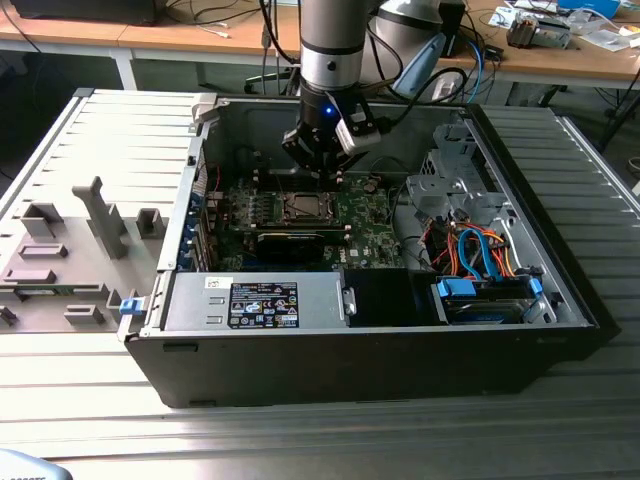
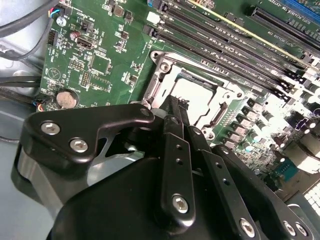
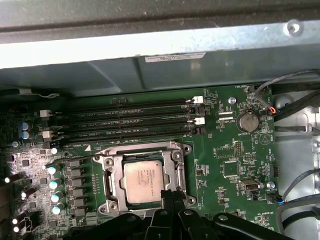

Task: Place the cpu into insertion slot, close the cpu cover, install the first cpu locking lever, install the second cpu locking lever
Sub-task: 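Install the first cpu locking lever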

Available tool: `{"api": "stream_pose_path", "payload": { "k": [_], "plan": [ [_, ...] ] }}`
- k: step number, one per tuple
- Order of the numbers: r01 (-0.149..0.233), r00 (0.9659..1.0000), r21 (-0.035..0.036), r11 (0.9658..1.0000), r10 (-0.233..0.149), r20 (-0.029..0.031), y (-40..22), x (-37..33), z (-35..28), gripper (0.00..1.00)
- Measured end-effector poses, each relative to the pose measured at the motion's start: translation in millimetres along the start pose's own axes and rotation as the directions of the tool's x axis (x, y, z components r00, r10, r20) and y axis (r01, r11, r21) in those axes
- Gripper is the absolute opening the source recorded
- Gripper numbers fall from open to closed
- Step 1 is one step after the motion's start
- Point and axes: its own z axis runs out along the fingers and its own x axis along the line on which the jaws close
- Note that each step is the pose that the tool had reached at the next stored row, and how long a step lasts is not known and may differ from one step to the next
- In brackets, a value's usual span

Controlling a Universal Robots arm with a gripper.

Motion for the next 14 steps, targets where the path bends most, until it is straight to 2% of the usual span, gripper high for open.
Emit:
{"api": "stream_pose_path", "payload": {
  "k": [2, 5, 14],
  "plan": [
    [0.000, 1.0000, 0.0000, 1.0000, 0.000, 0.0002, 0.0, 0.0, 0.0, 0.11],
    [0.000, 1.0000, -0.0002, 1.0000, 0.000, 0.0024, -0.8, 9.8, -1.1, 0.11],
    [0.000, 1.0000, -0.0003, 1.0000, 0.000, 0.0047, -1.5, 18.4, -1.5, 0.11]
  ]
}}
